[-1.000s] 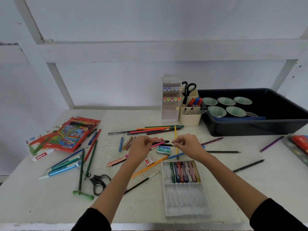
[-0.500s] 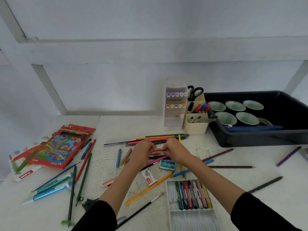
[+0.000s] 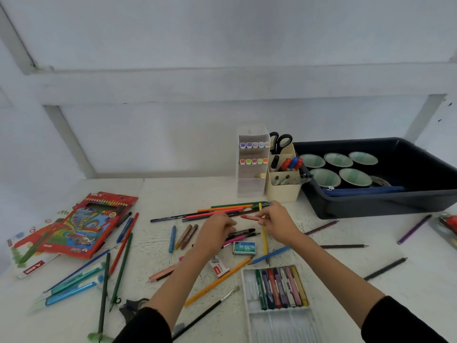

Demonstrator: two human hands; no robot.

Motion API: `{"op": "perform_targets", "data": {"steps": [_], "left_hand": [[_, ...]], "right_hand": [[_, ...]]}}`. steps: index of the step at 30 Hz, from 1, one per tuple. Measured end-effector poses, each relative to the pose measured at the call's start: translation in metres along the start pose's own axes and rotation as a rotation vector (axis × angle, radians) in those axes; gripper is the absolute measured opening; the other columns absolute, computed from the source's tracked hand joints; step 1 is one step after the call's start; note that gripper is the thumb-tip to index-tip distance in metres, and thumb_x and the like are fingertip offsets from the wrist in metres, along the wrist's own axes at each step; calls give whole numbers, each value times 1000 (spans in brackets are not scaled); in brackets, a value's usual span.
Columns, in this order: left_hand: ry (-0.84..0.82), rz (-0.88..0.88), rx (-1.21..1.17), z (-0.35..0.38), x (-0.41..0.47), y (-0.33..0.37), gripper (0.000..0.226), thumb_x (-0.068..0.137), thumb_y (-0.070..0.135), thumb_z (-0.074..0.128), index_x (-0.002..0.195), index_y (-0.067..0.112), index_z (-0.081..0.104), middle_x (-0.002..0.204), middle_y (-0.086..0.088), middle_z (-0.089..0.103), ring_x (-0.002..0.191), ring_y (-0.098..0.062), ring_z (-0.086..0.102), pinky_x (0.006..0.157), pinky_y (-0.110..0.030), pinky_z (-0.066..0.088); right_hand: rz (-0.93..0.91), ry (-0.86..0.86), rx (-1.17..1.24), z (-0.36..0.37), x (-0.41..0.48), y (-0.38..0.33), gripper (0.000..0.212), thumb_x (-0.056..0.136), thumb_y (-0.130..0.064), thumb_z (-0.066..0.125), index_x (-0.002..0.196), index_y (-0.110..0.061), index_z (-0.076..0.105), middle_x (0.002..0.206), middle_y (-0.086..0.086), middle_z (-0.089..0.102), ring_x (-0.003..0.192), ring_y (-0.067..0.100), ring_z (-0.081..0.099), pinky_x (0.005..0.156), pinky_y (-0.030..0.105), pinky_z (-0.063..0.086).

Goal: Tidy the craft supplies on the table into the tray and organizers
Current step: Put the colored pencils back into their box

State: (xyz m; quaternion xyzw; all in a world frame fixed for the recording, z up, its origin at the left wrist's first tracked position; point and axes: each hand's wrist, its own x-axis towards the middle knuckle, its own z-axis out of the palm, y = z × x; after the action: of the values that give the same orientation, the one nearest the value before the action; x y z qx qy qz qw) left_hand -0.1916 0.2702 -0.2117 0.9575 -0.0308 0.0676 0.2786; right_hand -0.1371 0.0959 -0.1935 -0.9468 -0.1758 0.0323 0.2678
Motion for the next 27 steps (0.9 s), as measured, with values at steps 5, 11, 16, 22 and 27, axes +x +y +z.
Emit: {"op": "perform_targets", "data": {"steps": [5, 11, 16, 22, 27], "left_hand": [[-111, 24, 127, 10, -1, 14, 25, 93, 13, 52, 112, 6, 67, 110, -9, 61, 105, -23, 55, 89, -30, 42], [61, -42, 38, 10, -12, 24, 23, 91, 12, 58, 111, 7, 67, 104, -8, 60, 99, -22, 56, 82, -26, 41], [290, -208, -192, 4, -39, 51, 11, 86, 10, 64, 88, 3, 72, 88, -9, 67, 81, -16, 58, 74, -25, 43], [123, -475, -392, 15, -92, 76, 18, 75, 6, 70, 58, 1, 67, 52, -10, 55, 47, -12, 46, 49, -22, 37], [126, -518, -351, 24, -121, 86, 16, 76, 3, 65, 63, 11, 60, 61, -10, 55, 57, -18, 51, 54, -26, 43]], "right_hand": [[145, 60, 127, -9, -26, 7, 15, 85, -20, 67, 98, -13, 71, 76, -1, 60, 63, 4, 50, 53, 13, 36], [298, 78, 384, -12, -58, 4, 18, 80, -15, 72, 96, -6, 72, 83, 5, 68, 78, 14, 63, 67, 21, 49], [329, 30, 494, -17, -89, -13, 18, 79, -11, 74, 96, -6, 70, 77, 4, 68, 69, 11, 64, 61, 19, 53], [312, -94, 519, -3, -130, -32, 17, 77, -16, 75, 93, -13, 70, 70, 3, 65, 58, 12, 61, 58, 26, 57], [218, -96, 358, 8, -150, -37, 24, 73, -12, 75, 96, -9, 71, 75, 2, 59, 71, 15, 58, 62, 27, 53]]}}
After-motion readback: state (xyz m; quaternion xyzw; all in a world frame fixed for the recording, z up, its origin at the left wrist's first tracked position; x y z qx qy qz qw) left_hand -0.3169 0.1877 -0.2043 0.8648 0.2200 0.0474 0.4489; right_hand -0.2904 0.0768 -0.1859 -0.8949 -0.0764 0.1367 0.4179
